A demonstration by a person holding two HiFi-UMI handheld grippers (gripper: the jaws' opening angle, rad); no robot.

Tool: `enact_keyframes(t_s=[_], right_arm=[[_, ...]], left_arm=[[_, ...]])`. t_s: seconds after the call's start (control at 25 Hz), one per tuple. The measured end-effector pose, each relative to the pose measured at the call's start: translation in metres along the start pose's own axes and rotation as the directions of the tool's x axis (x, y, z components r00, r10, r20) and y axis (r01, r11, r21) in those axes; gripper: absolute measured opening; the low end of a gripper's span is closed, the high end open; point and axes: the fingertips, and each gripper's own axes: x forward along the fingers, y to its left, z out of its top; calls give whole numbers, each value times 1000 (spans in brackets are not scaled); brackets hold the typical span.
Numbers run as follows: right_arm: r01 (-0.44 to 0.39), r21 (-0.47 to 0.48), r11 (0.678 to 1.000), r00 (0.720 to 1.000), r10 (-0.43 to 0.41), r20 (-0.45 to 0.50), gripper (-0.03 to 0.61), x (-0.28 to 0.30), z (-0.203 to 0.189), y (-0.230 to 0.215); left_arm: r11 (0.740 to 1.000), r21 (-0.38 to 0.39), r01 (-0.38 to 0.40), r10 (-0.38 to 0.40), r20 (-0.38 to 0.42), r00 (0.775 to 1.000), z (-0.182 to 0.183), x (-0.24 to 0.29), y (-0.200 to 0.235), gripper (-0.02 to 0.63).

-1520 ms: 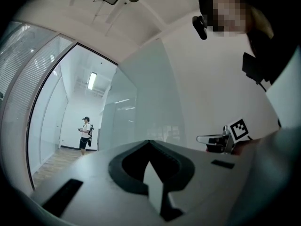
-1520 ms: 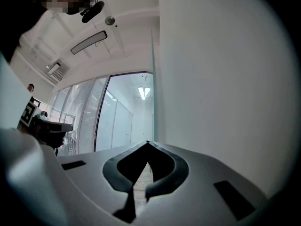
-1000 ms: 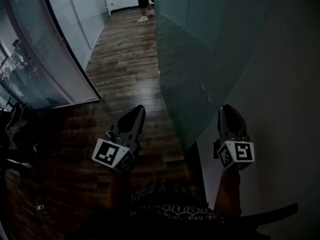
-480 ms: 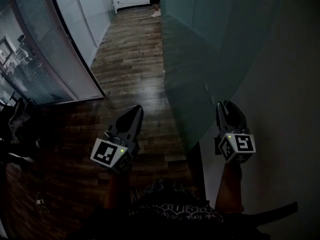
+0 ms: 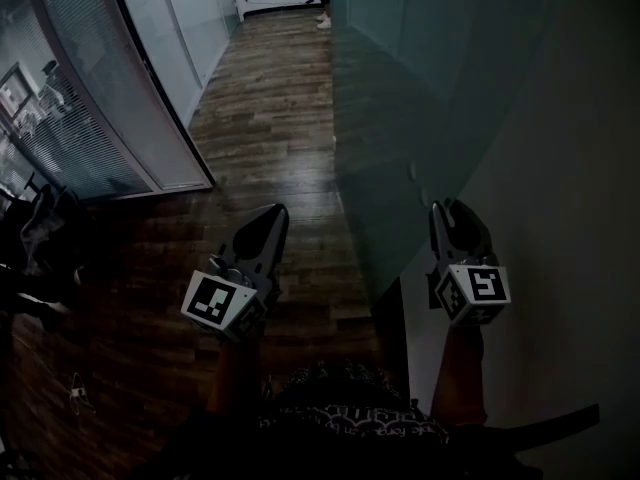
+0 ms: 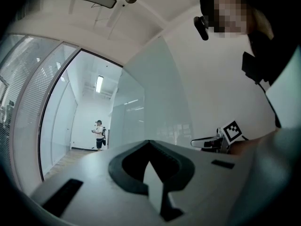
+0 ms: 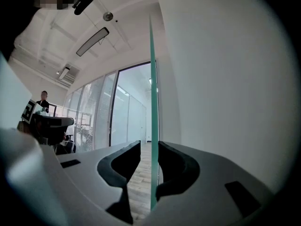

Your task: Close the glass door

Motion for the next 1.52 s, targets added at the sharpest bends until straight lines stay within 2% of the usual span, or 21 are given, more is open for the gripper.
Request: enact_keyframes(t_s=[0.16, 0.64, 0.84, 1.12, 1.28, 1.52], right_arm=[[-26, 4, 1000, 1000, 26, -5, 100, 1, -5, 7], [-176, 3, 984, 984, 176, 28, 100, 3, -3, 43], [-223, 9, 975, 974, 223, 24, 100, 6, 0, 56], [-291, 15, 956, 956, 291, 36, 100, 12, -5, 84], [-311, 20, 950, 950, 310, 23, 100, 17, -5, 104], [-321, -26, 947, 947, 322, 20, 100, 28, -4, 133]], left_arm=[[999, 1, -32, 32, -7, 999, -7, -8, 1, 2], [987, 22, -162, 162, -19, 987, -5, -49, -2, 2], [974, 7, -226, 226, -24, 974, -2, -70, -1, 2], [950, 23, -312, 312, -33, 949, -6, -102, 11, 3], [944, 32, -330, 331, -33, 943, -7, -111, 20, 2], [944, 45, -326, 327, -21, 945, -10, -128, 46, 2]])
